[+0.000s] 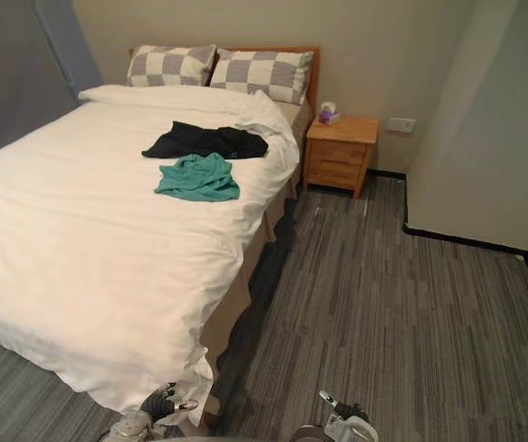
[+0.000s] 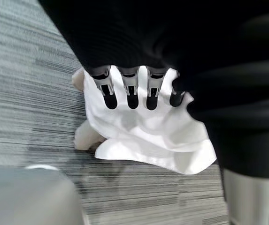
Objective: Tidy the bed and pick cloth on bed and put in laundry
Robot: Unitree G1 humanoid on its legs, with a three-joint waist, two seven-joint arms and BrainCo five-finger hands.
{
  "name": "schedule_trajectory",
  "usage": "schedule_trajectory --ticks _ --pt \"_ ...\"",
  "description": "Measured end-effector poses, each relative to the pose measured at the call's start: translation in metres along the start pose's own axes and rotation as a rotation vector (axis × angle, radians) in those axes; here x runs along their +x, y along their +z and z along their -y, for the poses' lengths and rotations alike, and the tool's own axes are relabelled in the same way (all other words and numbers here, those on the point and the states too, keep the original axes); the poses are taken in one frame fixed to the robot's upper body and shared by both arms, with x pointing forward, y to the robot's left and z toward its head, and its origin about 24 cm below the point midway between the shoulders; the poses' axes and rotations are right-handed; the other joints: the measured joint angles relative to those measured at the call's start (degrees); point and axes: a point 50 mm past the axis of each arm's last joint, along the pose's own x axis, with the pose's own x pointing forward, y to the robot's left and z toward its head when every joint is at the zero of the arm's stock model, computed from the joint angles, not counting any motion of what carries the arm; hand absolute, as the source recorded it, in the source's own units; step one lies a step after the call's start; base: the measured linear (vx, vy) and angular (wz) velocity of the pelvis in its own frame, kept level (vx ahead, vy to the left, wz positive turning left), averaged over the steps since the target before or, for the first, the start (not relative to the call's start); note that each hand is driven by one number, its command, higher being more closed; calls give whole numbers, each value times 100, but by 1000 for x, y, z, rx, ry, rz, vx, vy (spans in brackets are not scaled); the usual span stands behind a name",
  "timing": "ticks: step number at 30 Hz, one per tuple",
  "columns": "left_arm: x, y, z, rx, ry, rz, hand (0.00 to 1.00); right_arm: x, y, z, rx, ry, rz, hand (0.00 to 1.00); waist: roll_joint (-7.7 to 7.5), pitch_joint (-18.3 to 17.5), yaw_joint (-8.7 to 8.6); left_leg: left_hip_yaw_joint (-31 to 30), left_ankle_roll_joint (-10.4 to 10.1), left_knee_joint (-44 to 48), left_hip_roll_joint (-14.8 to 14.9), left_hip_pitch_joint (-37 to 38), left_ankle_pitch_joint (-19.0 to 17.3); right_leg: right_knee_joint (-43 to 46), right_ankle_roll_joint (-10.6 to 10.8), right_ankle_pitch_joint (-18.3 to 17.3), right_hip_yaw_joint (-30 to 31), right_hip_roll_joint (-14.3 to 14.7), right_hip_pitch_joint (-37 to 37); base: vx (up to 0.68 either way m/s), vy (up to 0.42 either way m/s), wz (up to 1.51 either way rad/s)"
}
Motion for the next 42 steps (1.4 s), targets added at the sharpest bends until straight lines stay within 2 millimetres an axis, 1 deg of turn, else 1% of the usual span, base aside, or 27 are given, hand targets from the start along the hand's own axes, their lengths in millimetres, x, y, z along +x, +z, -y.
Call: schedule_trajectory --ticks 1,2,3,4,5,6,7,9,10,14,15,20,23,25,27,28,30,31,32,33,34,35,36,38,40,41,42 --pt "-1 -6 -6 7 9 -41 0 -1 -4 -2 14 -10 -37 0 -88 11 -3 98 -67 -45 13 77 22 254 78 -328 -68 14 221 -35 -58 -46" --pt "-1 -7 -9 12 15 -55 0 -1 -7 -5 16 -8 -55 0 -180 -7 3 141 -111 -34 -10 85 13 80 163 -439 -57 30 309 -17 -114 -56" --pt "-2 -12 -14 23 23 -84 0 -3 -12 -9 24 -5 -88 0 -377 -3 70 178 -197 -17 -36 135 -20 -507 329 -613 20 181 494 -9 -106 -62" --pt "-2 -15 -11 26 7 -113 0 -2 -11 -6 47 -22 -108 0 -161 1 83 7 -230 -3 53 149 -31 -1123 284 -278 87 524 733 -4 -83 -61" --pt "-3 -17 -8 28 -2 -127 0 -1 -11 -3 56 -33 -119 0 -103 -3 73 -70 -227 -21 97 150 -29 -1383 263 -163 128 647 828 -24 -44 -45" --pt "-3 -21 -6 20 -7 -150 0 -1 -13 -1 77 -47 -143 0 -70 -16 67 -61 -258 -41 197 143 -27 -1780 232 19 147 817 1005 -29 -59 -21" --pt "-4 -23 -7 18 -2 -177 0 -2 -15 -2 97 -51 -168 0 -94 -27 78 -43 -367 -50 279 139 -54 -2167 228 181 165 964 1154 -28 -55 -18" --pt "-4 -25 -8 15 1 -203 0 -2 -17 -3 103 -48 -185 0 -117 -42 109 38 -422 -68 339 137 -63 -2503 202 356 263 1082 1222 -13 -43 -20" --pt "-7 -36 -14 -6 56 -386 0 -2 -19 -4 147 20 -173 0 -349 -80 125 -89 -229 -560 5 358 86 -3080 321 846 460 963 1303 -9 -25 -14" --pt "-8 -36 -14 -6 57 -386 0 -2 -19 -4 148 20 -173 0 -353 -78 123 -89 -229 -560 5 357 86 -3080 321 847 460 963 1303 0 0 0" --pt "-8 -37 -14 -7 56 -388 0 -2 -20 -3 151 18 -175 0 -401 -48 118 -87 -229 -559 5 357 86 -3079 322 847 461 963 1302 0 0 0" --pt "-8 -38 -15 -60 65 -311 0 -2 -32 12 151 59 -152 0 -432 -50 126 57 -225 -567 24 120 80 -3077 334 856 565 971 1030 -11 2 -14" --pt "-9 -38 -20 -119 100 -240 0 -3 -41 19 152 96 -128 0 -475 35 97 292 -246 -479 112 -118 67 -3040 331 841 624 987 743 35 -11 -28" --pt "-9 -37 -24 -159 118 -192 0 -3 -39 20 167 125 -92 0 -520 165 99 461 -318 -243 275 -278 -81 -2748 216 636 626 1063 559 30 -70 -38" --pt "-9 -35 -28 -189 145 -144 0 -4 -32 14 139 188 -26 0 -495 269 99 637 -507 271 587 -495 -461 -2121 94 287 591 1186 213 61 -122 -50" --pt "-10 -35 -28 -196 158 -137 0 -5 -29 13 119 205 -4 0 -475 279 89 713 -571 407 697 -521 -563 -1808 54 101 550 1213 59 164 -128 -42" --pt "-11 -36 -33 -205 178 -123 0 -6 -24 12 104 228 30 0 -510 289 22 900 -697 935 860 -611 -579 -1281 -7 -345 461 1146 -149 213 -149 -8" --pt "-11 -33 -36 -218 187 -100 0 -6 -24 13 99 231 31 0 -549 283 -15 992 -768 1471 956 -815 -522 -1143 -1 -456 461 1102 -168 197 -183 -3" --pt "-10 -24 -36 -278 201 -48 0 -5 -24 15 76 228 37 0 -564 268 8 994 -693 2474 1168 -1152 -391 -939 -56 -539 444 1077 -151 207 -209 -37" --pt "-12 -25 -32 -349 208 -23 0 -6 -18 14 45 236 61 0 -416 340 78 893 -597 3443 1385 -1452 -92 -839 -117 -624 450 1123 -28 232 -191 -52" --pt "-12 -25 -28 -378 209 -10 0 -6 -13 13 28 245 78 0 -312 392 108 662 -529 4154 1497 -1756 338 -856 -193 -689 510 1170 144 288 -107 -54" --pt "-12 -23 -28 -379 208 5 0 -6 -10 9 21 262 88 0 -282 441 123 323 -601 4745 1470 -2116 256 -891 -258 -754 654 1189 284 312 -34 -47" --pt "-12 -21 -25 -381 203 24 0 -6 -8 9 16 265 86 0 -214 463 177 58 -634 5008 1264 -2386 -55 -950 -283 -816 778 1161 475 308 -16 -45" --pt "-12 -19 -21 -382 193 52 0 -5 -9 5 -8 274 68 0 -233 473 183 65 -597 4612 917 -2572 -333 -1193 -268 -807 964 1117 799 265 3 -53" --pt "-14 -21 -21 -380 197 59 0 -5 -8 -3 -16 293 60 0 -274 484 252 346 -515 3282 625 -2561 -395 -1531 -195 -798 1107 1056 1099 263 38 -50" --pt "-14 -21 -22 -373 197 66 0 -5 -10 -3 -23 294 57 0 -293 488 239 547 -501 2479 512 -2514 -305 -1698 -128 -816 1110 1033 1235 331 74 -13" --pt "-14 -19 -21 -360 194 72 0 -5 -13 -2 -41 291 48 0 -296 483 222 776 -477 1357 384 -2436 34 -1903 -61 -855 1087 1019 1389 439 119 -3"
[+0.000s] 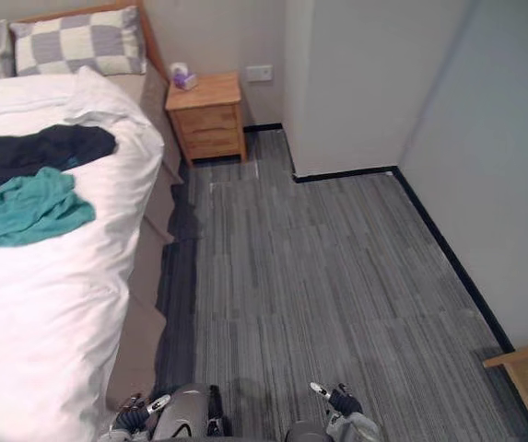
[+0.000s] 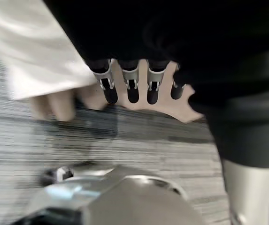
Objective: Tidy the bed and pick cloth on bed and put in laundry
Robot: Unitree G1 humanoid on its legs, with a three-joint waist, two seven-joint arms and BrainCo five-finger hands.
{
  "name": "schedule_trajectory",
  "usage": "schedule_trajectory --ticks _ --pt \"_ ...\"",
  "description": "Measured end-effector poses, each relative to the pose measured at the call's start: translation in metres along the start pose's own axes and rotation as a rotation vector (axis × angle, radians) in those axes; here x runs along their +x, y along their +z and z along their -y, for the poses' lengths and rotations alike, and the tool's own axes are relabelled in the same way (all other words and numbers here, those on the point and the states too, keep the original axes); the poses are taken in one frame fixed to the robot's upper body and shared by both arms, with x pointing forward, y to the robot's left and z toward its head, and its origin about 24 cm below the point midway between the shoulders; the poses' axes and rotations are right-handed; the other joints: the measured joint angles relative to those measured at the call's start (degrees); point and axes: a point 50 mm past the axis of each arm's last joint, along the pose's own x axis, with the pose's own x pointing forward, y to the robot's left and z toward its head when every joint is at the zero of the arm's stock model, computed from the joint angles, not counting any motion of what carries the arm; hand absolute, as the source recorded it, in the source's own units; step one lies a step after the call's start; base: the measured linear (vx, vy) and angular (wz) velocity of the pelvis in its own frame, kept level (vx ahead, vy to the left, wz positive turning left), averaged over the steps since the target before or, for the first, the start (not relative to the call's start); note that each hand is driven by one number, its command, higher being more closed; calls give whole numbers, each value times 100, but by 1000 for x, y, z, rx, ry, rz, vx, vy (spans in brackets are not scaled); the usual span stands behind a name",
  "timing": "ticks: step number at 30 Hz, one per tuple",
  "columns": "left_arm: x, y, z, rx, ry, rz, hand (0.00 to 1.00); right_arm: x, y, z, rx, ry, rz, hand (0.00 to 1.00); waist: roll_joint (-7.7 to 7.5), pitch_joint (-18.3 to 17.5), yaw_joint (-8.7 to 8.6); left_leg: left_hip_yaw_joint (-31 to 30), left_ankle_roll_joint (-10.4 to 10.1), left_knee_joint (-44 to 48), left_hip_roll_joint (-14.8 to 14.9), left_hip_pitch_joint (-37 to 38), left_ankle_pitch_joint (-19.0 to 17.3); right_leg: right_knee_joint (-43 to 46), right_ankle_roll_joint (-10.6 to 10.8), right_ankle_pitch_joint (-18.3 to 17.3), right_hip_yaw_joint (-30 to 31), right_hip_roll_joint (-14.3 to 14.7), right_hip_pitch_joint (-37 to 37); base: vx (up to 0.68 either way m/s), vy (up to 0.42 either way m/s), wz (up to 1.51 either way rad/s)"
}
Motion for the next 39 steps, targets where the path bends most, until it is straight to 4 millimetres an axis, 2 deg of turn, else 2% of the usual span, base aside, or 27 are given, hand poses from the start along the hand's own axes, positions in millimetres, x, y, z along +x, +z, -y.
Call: schedule_trajectory --ticks 1,2,4,6,8,10,11,12,15,17,18,20,21,22,23,24,25,26,27,28,29,30,31,33,35,37,39 --pt "1 2 0 -4 -1 5 0 -1 -5 1 -3 -4 -16 0 -24 -2 24 130 203 -522 -71 70 552 -156 108 -31 -1 -35 134 402 136 -6" --pt "1 2 -2 -7 5 4 0 -1 -10 2 -11 -8 -32 0 -102 -25 72 293 385 -671 -147 153 821 -251 184 -58 -6 -128 212 443 165 -5" --pt "2 6 -7 -7 15 11 0 -2 -13 0 -8 -6 -38 0 -228 -68 96 487 856 -450 -318 60 500 -363 423 49 -120 -362 291 466 155 -8" --pt "2 4 -8 -2 20 4 0 -2 -15 -2 2 -7 -40 0 -256 -87 110 545 1041 -205 -397 90 271 -227 575 178 -205 -473 348 399 129 -1" --pt "2 1 -9 10 32 -13 0 -3 -17 1 13 -18 -46 0 -241 -109 72 561 1088 -168 -473 287 36 466 651 204 -305 -585 235 484 196 23" --pt "3 1 -11 56 41 -18 0 -3 -17 1 38 -31 -46 0 -307 -130 86 486 1089 -315 -582 555 -165 2049 803 210 -437 -813 -309 412 176 26" --pt "3 3 -15 94 45 -12 0 -3 -18 -1 58 -34 -42 0 -412 -183 94 366 1072 -509 -737 762 -214 3406 934 473 -395 -1074 -949 347 97 36" --pt "3 0 -17 141 42 -23 0 -2 -13 0 70 -42 -11 0 -449 -187 35 233 1020 -726 -858 1035 -255 4509 970 500 -357 -1252 -1408 396 85 42" --pt "3 -1 -12 236 13 -35 0 -2 -2 6 81 -52 32 0 -353 -193 -122 -115 903 -1232 -914 1809 -331 5422 820 266 -489 -1210 -2161 338 32 48" --pt "5 3 -10 262 1 -32 0 -2 5 4 101 -36 76 0 -336 -186 -179 -341 835 -1447 -896 2168 -372 5170 749 18 -575 -1088 -2712 352 -57 64" --pt "7 6 -8 278 -8 -40 0 -2 9 4 114 -26 100 0 -313 -175 -269 -512 772 -1480 -832 2336 -448 4683 659 -75 -748 -1051 -2963 346 -121 91" --pt "9 10 -4 276 -16 -38 0 -3 11 5 134 -23 123 0 -267 -141 -303 -762 681 -1496 -695 2582 -571 3453 546 33 -1064 -997 -3136 340 -149 80" --pt "9 10 -4 275 -19 -37 0 -3 11 5 145 -24 126 0 -260 -137 -290 -835 606 -1492 -635 2682 -658 2818 496 220 -1139 -950 -3185 441 -231 69" --pt "9 11 -4 283 -22 -35 0 -3 11 4 167 -21 134 0 -265 -111 -278 -966 394 -1444 -524 2862 -828 1621 505 695 -1111 -855 -3202 586 -330 57" --pt "9 10 -4 283 -22 -34 0 -3 11 3 169 -18 137 0 -266 -92 -277 -970 285 -1428 -480 2952 -894 1275 510 842 -1100 -832 -3190 653 -402 65" --pt "8 9 -5 280 -18 -33 0 -3 9 2 178 -16 139 0 -282 -85 -282 -938 90 -1418 -409 3135 -1023 999 512 1016 -1042 -824 -3166 707 -460 46" --pt "6 5 -2 255 -18 -37 0 -3 11 2 181 -21 152 0 -190 -54 -322 -932 -52 -1412 -238 3398 -1164 1322 207 1462 -974 -740 -3172 615 -406 35" --pt "5 1 1 236 -20 -44 0 -3 14 2 181 -21 161 0 -134 -51 -312 -932 -60 -1364 -139 3518 -1146 1668 84 1418 -938 -675 -3211 614 -405 -2" --pt "3 -4 5 216 -18 -44 0 -3 19 6 173 -33 173 0 5 -66 -256 -889 -197 -963 48 3474 -994 2241 -133 933 -948 -575 -3348 611 -431 -24" --pt "3 -4 5 215 -13 -36 0 -3 22 8 149 -36 178 0 99 -70 -261 -881 -324 -293 246 3246 -859 2520 -229 592 -989 -477 -3360 601 -443 -28" --pt "3 -3 5 212 -8 -30 0 -2 23 8 131 -33 178 0 152 -64 -276 -911 -327 281 367 3016 -706 2578 -279 432 -991 -392 -3319 709 -539 -26" --pt "3 -2 5 183 2 -21 0 -1 25 5 112 -26 172 0 223 -26 -284 -978 -276 1612 656 2429 -91 2506 -337 218 -974 -185 -3092 572 -417 -23" --pt "2 -3 5 144 12 -13 0 -1 22 4 80 -21 154 0 257 22 -290 -1130 -321 2880 945 1889 191 2324 -374 89 -960 50 -2739 684 -448 -28" --pt "0 -1 1 73 37 14 0 -1 20 1 47 -6 138 0 292 133 -220 -1303 -293 4466 1180 1239 66 1906 -432 -84 -938 322 -1889 500 -252 -25" --pt "0 3 -3 61 45 43 0 0 16 -4 3 13 113 0 166 203 -124 -1406 -212 4744 975 593 -73 1508 -481 -213 -905 342 -1217 539 -219 -19" --pt "-1 7 -3 31 44 75 0 0 17 -7 1 24 113 0 99 223 -35 -1180 -86 4114 682 32 -284 1081 -434 -258 -776 352 -749 434 -132 -30" --pt "-2 8 1 7 31 90 0 2 20 -11 3 43 113 0 81 234 67 -360 -12 1822 265 -75 -380 633 -249 -287 -634 273 -259 486 -40 -43"
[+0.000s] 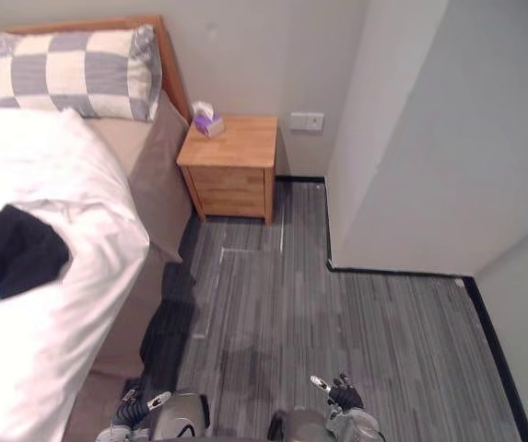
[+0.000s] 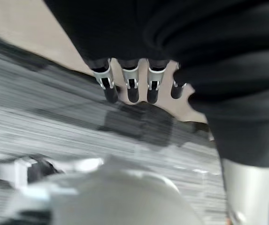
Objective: Tidy the bed and pick cloth on bed and put in laundry
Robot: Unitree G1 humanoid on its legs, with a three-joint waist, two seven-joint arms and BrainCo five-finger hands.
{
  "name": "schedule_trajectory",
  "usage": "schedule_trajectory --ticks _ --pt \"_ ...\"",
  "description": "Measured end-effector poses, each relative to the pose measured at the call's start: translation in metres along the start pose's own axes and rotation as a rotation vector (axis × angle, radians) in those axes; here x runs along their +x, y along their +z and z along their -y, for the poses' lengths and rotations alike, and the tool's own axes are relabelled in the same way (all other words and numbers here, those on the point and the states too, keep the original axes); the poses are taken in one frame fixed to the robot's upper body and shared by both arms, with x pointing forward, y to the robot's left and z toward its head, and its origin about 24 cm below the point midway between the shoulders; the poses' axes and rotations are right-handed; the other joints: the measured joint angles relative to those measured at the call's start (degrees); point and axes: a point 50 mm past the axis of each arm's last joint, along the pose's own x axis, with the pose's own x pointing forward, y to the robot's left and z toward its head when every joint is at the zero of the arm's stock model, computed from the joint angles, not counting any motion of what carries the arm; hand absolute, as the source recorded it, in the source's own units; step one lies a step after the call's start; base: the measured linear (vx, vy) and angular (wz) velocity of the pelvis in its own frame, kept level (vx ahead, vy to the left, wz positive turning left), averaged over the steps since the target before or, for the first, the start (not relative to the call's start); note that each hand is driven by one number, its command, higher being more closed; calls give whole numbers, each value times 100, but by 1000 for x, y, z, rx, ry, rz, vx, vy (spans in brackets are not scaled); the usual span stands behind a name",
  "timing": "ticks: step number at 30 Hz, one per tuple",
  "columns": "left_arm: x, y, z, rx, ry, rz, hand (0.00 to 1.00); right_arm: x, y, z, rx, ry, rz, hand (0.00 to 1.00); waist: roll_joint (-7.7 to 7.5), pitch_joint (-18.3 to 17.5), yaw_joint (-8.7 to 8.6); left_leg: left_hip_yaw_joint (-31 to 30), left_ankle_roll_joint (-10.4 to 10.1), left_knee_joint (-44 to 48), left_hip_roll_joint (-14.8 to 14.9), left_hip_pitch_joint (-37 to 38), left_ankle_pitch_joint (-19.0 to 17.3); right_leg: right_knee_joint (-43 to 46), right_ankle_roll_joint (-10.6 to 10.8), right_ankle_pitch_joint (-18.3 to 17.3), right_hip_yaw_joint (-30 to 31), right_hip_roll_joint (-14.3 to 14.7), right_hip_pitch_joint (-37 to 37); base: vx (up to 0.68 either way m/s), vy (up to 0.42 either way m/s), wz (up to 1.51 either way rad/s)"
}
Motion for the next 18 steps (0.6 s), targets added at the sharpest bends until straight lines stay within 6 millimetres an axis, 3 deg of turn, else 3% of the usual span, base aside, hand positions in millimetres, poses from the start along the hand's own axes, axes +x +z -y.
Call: schedule_trajectory --ticks 1,2,3,4,5,6,7,8,9,10,11,12,13,15,16,18 --pt "1 1 -1 4 -2 5 0 0 -2 0 1 5 -5 0 -1 -5 -1 308 46 -711 -87 72 119 -102 55 -31 -9 -24 122 532 -3 -20" --pt "1 2 2 11 -15 6 0 -1 -5 -2 4 12 -15 0 17 -18 -18 1036 155 -1947 -257 222 584 -321 188 -104 -82 -33 413 576 28 4" --pt "2 3 3 17 -23 8 0 -2 -8 0 -2 6 -21 0 -46 -36 7 1405 673 -2318 -365 324 1141 -500 302 -145 -98 -67 663 755 46 22" --pt "3 4 -6 16 -4 1 0 -4 -17 -4 -5 11 -37 0 -281 -197 11 1905 952 -2454 -558 405 1200 -759 475 -73 -213 -246 847 659 42 42" --pt "4 5 -9 21 2 -5 0 -4 -19 -3 3 5 -35 0 -299 -289 -55 2166 1090 -2339 -540 365 1194 -886 624 23 -354 -276 923 656 18 72" --pt "7 10 -9 8 6 0 0 -6 -24 -2 6 -9 -46 0 -348 -293 -151 2559 1551 -1650 -261 188 954 -1022 843 276 -437 -230 1067 491 2 57" --pt "6 9 -12 -18 17 -6 0 -5 -23 -7 -4 1 -45 0 -330 -312 -47 2829 1674 -774 142 -53 648 -1016 835 470 -412 -141 1156 682 30 49" --pt "7 7 -13 -41 31 -26 0 -7 -28 -4 -8 -21 -53 0 -386 -441 -30 2838 1444 -1015 37 3 541 -568 936 401 -511 -214 1146 519 78 31" --pt "5 1 -8 -41 24 -57 0 -9 -29 9 -35 -55 -66 0 -251 -551 -3 2742 1565 -1391 -88 247 132 214 1049 293 -593 -240 957 628 195 73" --pt "5 -1 -14 -23 39 -73 0 -8 -29 7 -38 -53 -75 0 -408 -564 -22 2538 1513 -1676 -418 519 -53 1733 1102 242 -665 -605 484 405 200 70" --pt "5 -1 -15 -16 41 -76 0 -7 -28 8 -42 -52 -75 0 -473 -563 -18 2432 1545 -1774 -558 621 -83 2566 1119 329 -630 -827 147 621 181 100" --pt "6 -2 -15 -13 43 -87 0 -5 -22 7 -52 -47 -63 0 -463 -542 -43 2154 1522 -1860 -719 874 -166 3908 1106 354 -623 -1149 -344 589 65 112" --pt "5 -4 -12 -9 35 -101 0 -4 -18 8 -80 -40 -57 0 -376 -479 -93 1834 1495 -1996 -811 1239 -186 4555 1061 298 -661 -1292 -539 571 23 124" --pt "3 -10 -8 -19 28 -116 0 -4 -15 10 -108 -32 -44 0 -231 -414 -136 1322 1456 -2307 -871 1837 -178 4742 1062 141 -650 -1347 -821 397 -63 144" --pt "3 -10 -8 -42 35 -113 0 -5 -14 10 -115 -24 -30 0 -177 -413 -146 900 1329 -2565 -926 2073 -154 4580 1003 89 -609 -1347 -1125 332 -118 163" --pt "5 -4 -8 -42 37 -91 0 -6 -15 9 -114 -15 -24 0 -270 -404 -186 144 1190 -2794 -987 2256 -73 3895 983 -12 -397 -1370 -1536 253 -193 185"
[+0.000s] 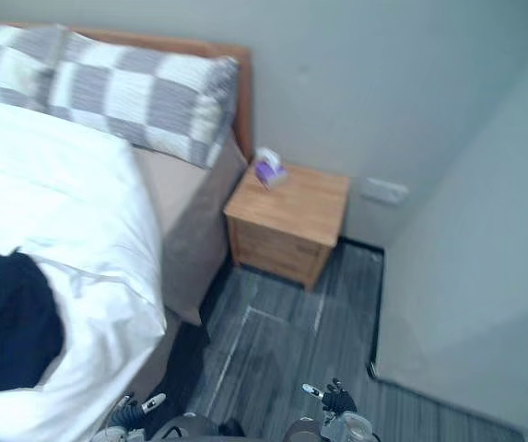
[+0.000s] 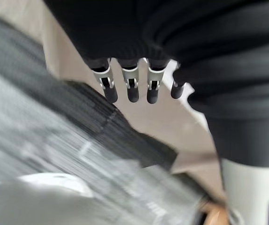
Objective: Tidy the bed and pick cloth on bed and put in laundry
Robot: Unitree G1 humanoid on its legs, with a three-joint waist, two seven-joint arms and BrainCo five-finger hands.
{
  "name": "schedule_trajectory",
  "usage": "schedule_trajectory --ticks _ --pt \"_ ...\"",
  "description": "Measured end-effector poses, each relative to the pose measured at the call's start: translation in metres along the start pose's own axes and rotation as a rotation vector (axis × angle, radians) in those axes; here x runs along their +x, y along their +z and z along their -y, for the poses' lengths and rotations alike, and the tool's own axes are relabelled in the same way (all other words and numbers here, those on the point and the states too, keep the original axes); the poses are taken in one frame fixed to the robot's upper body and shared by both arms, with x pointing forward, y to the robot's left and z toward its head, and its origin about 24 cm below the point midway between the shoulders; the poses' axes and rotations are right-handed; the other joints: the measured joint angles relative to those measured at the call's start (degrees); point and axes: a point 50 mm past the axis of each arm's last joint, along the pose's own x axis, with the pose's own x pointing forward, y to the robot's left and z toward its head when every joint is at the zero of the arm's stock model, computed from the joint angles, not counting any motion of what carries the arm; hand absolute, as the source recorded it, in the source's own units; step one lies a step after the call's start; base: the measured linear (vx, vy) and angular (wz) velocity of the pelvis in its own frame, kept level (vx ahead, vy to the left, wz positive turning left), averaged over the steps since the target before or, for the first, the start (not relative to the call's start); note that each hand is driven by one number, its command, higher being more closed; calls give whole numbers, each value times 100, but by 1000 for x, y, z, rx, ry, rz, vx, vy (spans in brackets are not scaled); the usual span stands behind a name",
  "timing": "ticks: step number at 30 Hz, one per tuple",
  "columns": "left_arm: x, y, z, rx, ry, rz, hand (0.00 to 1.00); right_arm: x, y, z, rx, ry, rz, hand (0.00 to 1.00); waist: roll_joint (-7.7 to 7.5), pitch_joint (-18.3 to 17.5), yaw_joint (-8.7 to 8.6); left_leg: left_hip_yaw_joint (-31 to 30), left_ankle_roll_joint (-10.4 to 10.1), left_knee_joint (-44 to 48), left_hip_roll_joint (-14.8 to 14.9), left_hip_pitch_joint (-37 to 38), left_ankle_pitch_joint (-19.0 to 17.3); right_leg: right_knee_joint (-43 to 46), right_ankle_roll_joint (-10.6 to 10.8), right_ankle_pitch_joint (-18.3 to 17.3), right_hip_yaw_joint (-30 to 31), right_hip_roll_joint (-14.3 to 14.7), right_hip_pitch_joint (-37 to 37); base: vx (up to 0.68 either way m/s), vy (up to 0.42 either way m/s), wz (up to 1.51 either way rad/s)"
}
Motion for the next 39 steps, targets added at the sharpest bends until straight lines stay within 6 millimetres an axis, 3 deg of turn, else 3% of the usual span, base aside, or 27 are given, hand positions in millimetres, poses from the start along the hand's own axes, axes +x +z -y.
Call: schedule_trajectory --ticks 1,3,4,5,6,7,8,10,11,14,17,18,19,20,23,25,26,28,29,32,34,35,37,39 --pt "1 3 1 -1 -2 7 0 -1 -2 1 16 -2 -2 0 -18 6 4 -282 -31 -26 -7 30 12 -299 -3 -5 88 22 -93 261 -279 233" --pt "3 10 6 -27 -24 25 0 -3 -5 9 30 -24 4 0 -61 8 -25 -1494 -174 -50 18 38 -21 -1835 40 98 853 202 -280 225 -328 251" --pt "3 11 8 -32 -31 30 0 -4 -6 10 40 -28 4 0 -63 7 -27 -1775 -226 -34 41 15 -40 -2268 27 217 1130 264 -282 228 -406 248" --pt "3 11 8 -50 -32 36 0 -5 -10 10 51 -28 3 0 -148 -21 13 -2246 -378 16 26 -54 -104 -3095 84 469 1671 341 -259 255 -453 203" --pt "3 14 1 -73 -10 51 0 -5 -13 2 58 -9 -1 0 -363 -71 58 -2500 -561 217 -101 -191 -223 -3815 145 572 2047 333 -180 313 -568 206" --pt "3 15 -5 -90 10 56 0 -6 -15 -3 65 7 -3 0 -413 -66 131 -2638 -759 533 -49 -329 -361 -3749 173 1156 2126 392 -117 255 -469 152" --pt "2 11 0 -115 9 46 0 -5 -11 -2 58 11 11 0 -265 -60 211 -2558 -853 681 179 -386 -483 -3579 103 1063 1925 529 -85 251 -414 111" --pt "-6 -11 4 -160 21 -3 0 1 9 -20 16 101 89 0 103 -117 348 -2570 -1093 471 648 -181 -555 -3358 -118 883 1573 837 59 249 -320 51" --pt "-7 -13 3 -176 30 -9 0 1 13 -24 -1 124 108 0 136 -134 348 -2558 -1150 401 717 -128 -524 -3321 -160 838 1486 865 90 241 -263 40" --pt "-8 -16 2 -184 39 -14 0 2 20 -49 -35 203 146 0 90 -141 340 -2128 -1344 171 856 -9 -107 -3273 -297 726 1137 816 326 216 -230 65" --pt "-7 -11 -2 -180 40 8 0 0 10 -49 0 175 117 0 -65 -53 224 -1327 -1570 1085 881 -418 85 -3793 -302 729 504 499 1094 133 -88 117" --pt "-7 -10 -4 -166 40 12 0 -1 5 -43 42 134 94 0 -72 -61 227 -448 -1518 1143 1066 -508 -46 -3974 -293 734 245 414 1391 105 -23 108" --pt "-7 -12 -1 -138 27 3 0 -1 4 -34 83 86 87 0 63 -72 175 177 -1421 734 1189 -558 161 -3984 -268 733 42 401 1518 106 3 100" --pt "-8 -14 2 -124 16 -4 0 0 5 -28 101 61 89 0 69 -78 158 373 -1381 618 1149 -497 155 -3994 -167 732 -1 386 1515 96 47 71" --pt "-6 -14 -6 -53 15 -12 0 -1 2 -25 194 -15 82 0 -128 -137 182 402 -1194 -360 664 -241 554 -4129 -34 815 -9 144 1426 87 91 24" --pt "-6 -16 -10 -34 18 -21 0 -3 -4 -10 304 -129 74 0 -175 -122 175 382 -1158 -564 581 -204 659 -4191 7 905 -8 112 1437 80 53 12" --pt "-6 -19 -11 -35 24 -34 0 -10 -12 14 413 -285 89 0 -192 -121 168 364 -1129 -700 547 -73 729 -4283 34 998 -12 117 1577 77 33 13" --pt "-6 -21 -13 -36 27 -42 0 -15 -11 31 449 -388 125 0 -192 -124 160 334 -1129 -799 541 57 760 -4297 45 1035 -15 132 1695 40 8 14" --pt "-7 -23 -18 -53 38 -46 0 -23 -3 52 452 -515 192 0 -238 -159 140 314 -1148 -981 531 161 852 -4294 46 1056 -15 149 1764 -4 -31 9" --pt "-7 -23 -23 -50 47 -42 0 -32 40 66 411 -605 385 0 -292 -166 24 322 -1161 -1278 544 222 1063 -4291 68 1152 -12 203 1692 -26 -43 3" --pt "-8 -22 -23 -46 27 -35 0 -56 112 81 298 -650 696 0 -303 -165 5 335 -1148 -1584 536 218 1276 -4294 75 1200 5 232 1547 -62 -46 3" --pt "-8 -22 -24 -45 25 -33 0 -62 125 83 270 -650 752 0 -309 -169 1 327 -1148 -1628 535 221 1305 -4294 75 1200 10 237 1531 -42 -54 8" --pt "-11 -26 -28 -33 16 -30 0 -93 186 76 118 -608 1006 0 -365 -196 -19 273 -1153 -1805 524 194 1473 -4326 75 1200 59 266 1442 -49 -57 8" --pt "-14 -32 -29 -26 13 -46 0 -113 217 65 -23 -547 1127 0 -370 -201 -28 262 -1145 -1808 527 153 1515 -4358 75 1200 63 306 1425 -100 -65 3"
